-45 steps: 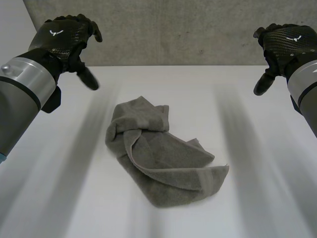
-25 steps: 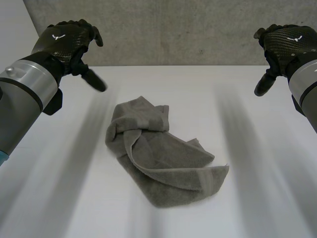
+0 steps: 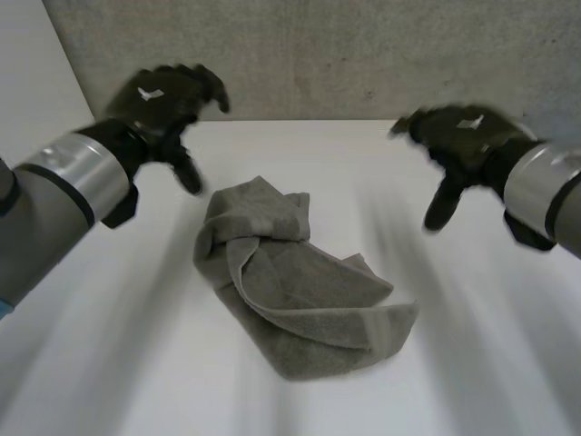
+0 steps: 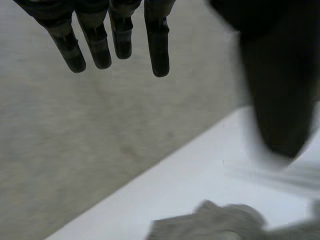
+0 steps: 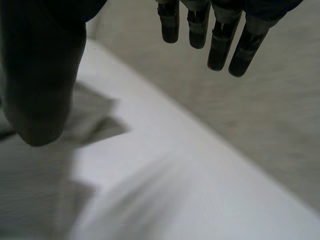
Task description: Fold the towel.
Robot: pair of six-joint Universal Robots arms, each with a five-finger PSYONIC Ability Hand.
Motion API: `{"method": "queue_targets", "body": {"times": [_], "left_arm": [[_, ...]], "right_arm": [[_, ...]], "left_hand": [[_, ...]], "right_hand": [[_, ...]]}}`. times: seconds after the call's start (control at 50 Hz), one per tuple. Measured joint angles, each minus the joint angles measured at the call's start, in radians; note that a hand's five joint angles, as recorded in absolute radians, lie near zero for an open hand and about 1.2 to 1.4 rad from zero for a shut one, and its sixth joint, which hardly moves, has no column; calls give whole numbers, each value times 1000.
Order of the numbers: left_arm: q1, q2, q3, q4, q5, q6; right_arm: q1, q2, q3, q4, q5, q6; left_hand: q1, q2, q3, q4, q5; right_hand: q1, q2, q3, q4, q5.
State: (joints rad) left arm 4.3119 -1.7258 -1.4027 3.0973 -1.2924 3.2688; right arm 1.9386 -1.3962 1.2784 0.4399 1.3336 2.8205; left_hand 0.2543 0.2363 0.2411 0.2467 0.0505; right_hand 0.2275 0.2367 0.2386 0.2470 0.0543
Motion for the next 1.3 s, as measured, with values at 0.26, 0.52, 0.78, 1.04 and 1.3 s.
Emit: {"method": "queue_targets", "body": {"times": [0.26, 0.52, 0.78, 1.04, 1.3], "left_arm": [[4, -209, -90, -32, 221, 343], [-11, -430, -79, -2, 212, 464], [-25, -456, -44, 31, 209, 453], [-26, -418, 29, 30, 209, 453], [-45, -481, 488, 41, 122, 327]], "right_arm": [[-52, 53, 271, 74, -267, -34], [-42, 81, 521, -274, -120, 89], [-48, 95, 531, -320, -96, 99], [-2, 115, 429, -314, -128, 85], [23, 223, -172, -218, -104, 41]], "left_hand": [[0, 0, 0, 0, 0], [134, 151, 143, 136, 166], [445, 475, 469, 464, 480], [916, 936, 715, 945, 956], [1001, 1063, 715, 1105, 1077]], "right_hand": [[0, 0, 0, 0, 0], [314, 313, 311, 302, 322], [875, 853, 840, 837, 865], [1114, 1060, 1068, 1087, 1103], [1118, 1064, 1068, 1087, 1102]]}}
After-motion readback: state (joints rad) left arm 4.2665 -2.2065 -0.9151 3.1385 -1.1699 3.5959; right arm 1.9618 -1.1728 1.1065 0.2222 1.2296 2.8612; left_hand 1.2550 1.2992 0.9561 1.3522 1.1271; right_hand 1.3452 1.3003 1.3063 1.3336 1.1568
